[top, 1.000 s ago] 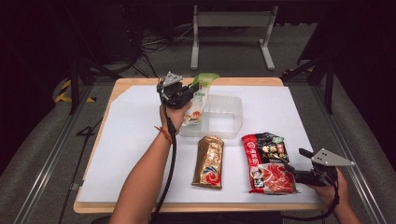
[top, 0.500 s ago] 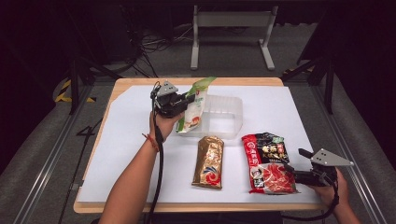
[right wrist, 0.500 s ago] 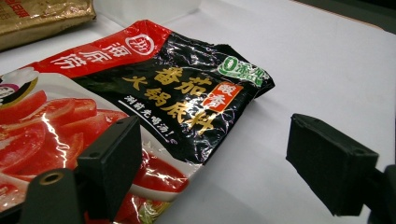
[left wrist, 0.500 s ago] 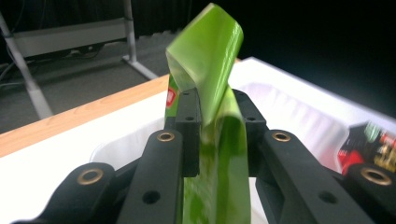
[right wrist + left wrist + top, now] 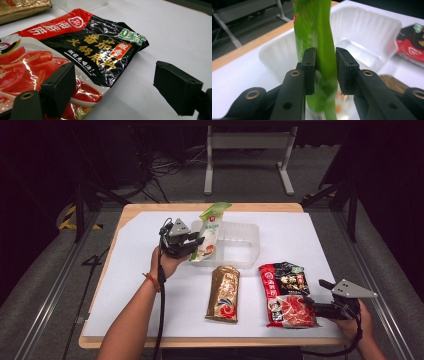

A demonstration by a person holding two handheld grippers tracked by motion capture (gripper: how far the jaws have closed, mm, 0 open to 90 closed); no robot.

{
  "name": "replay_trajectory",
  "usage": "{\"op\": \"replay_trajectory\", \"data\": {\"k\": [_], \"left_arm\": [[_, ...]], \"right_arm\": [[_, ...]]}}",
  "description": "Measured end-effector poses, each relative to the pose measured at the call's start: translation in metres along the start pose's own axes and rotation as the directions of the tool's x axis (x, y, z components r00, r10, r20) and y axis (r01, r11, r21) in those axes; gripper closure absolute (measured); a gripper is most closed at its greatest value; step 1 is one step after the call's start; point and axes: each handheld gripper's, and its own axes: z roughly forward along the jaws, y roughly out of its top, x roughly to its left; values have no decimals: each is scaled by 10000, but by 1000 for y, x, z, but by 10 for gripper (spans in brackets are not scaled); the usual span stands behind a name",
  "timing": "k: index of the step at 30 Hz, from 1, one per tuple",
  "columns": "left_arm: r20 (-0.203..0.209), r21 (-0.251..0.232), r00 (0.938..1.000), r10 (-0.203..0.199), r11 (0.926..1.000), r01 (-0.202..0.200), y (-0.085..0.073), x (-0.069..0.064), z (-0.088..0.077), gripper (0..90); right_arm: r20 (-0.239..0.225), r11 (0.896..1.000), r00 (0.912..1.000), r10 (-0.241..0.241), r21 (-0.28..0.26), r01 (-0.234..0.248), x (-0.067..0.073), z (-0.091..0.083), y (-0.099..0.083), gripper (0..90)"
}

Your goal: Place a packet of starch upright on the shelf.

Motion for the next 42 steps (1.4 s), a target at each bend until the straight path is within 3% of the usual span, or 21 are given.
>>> {"op": "replay_trajectory", "data": {"k": [4,6,9,12,17,19,21,23,27,28,29,34,36,40,42], "left_arm": [[204,533,9997,147,9985,-157,-9,0,-6,686],[81,1039,9993,357,9939,-363,-16,-1,-5,687],[259,1169,9992,316,9926,-344,-22,-1,-5,707],[-161,1555,9959,892,9841,-856,-24,-8,0,722],[-224,1834,9935,1114,9774,-1054,-18,-14,7,719],[-210,2098,9895,1432,9683,-1357,-12,-19,11,721],[-462,2298,9870,1537,9632,-1392,-10,-22,15,722],[-735,2619,9819,1748,9533,-1501,-7,-25,19,722],[-1018,2895,9793,1752,9470,-1393,-5,-25,24,725],[-1227,3074,9767,1759,9425,-1312,-5,-25,26,725],[-1353,3441,9717,1937,9288,-1373,-7,-24,30,727],[-1406,3397,9713,1920,9308,-1348,-9,-25,36,734],[-1323,3458,9725,1917,9284,-1360,-10,-23,37,735],[-1396,3429,9666,2149,9263,-1564,-13,-27,36,735],[-1252,3116,9708,2048,9371,-1575,-17,-28,28,736]], "right_arm": [[23,10000,10000,-15,39,15,1,0,0,183],[24,10000,10000,-14,45,14,1,1,0,183],[40,10000,10000,10,63,-10,1,1,0,183],[43,9999,10000,-32,101,32,1,2,0,183],[43,9999,10000,16,130,-16,1,3,1,183],[41,9999,10000,19,129,-20,1,3,1,183],[34,9999,10000,32,142,-33,1,2,0,183],[32,9999,10000,49,137,-49,1,3,1,183],[15,9999,10000,29,130,-29,1,3,0,182],[17,9999,10000,30,135,-30,2,3,1,183],[14,9999,10000,28,135,-28,2,3,1,183],[11,9999,10000,-14,136,14,2,3,1,183],[-2,9999,10000,36,127,-36,1,3,0,183],[-8,9999,10000,-12,134,12,2,3,0,183],[-18,9999,10000,50,134,-50,1,3,0,182]]}}
